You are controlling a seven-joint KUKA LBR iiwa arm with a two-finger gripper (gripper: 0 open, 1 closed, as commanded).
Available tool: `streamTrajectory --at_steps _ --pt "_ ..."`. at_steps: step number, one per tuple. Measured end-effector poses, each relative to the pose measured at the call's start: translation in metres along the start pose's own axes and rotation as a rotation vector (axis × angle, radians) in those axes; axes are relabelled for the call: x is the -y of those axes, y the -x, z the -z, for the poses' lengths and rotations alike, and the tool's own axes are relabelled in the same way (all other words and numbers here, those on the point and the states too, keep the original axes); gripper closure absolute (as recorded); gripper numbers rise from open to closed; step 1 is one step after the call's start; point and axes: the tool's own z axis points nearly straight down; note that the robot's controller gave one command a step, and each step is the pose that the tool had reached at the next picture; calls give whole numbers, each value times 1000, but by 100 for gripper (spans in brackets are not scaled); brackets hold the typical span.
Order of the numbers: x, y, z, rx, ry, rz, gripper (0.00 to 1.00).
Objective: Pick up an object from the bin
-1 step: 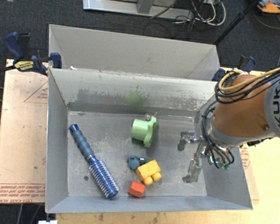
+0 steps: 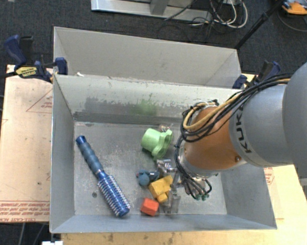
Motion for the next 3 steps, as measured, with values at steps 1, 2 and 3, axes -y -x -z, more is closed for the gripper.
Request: streamTrajectory --at_steps 1,2,3 --pt "-13 -16 34 6 -4 261 0" --pt "-3 -12 34 7 -4 288 0" --pt "-7 -9 4 10 -5 410 0"
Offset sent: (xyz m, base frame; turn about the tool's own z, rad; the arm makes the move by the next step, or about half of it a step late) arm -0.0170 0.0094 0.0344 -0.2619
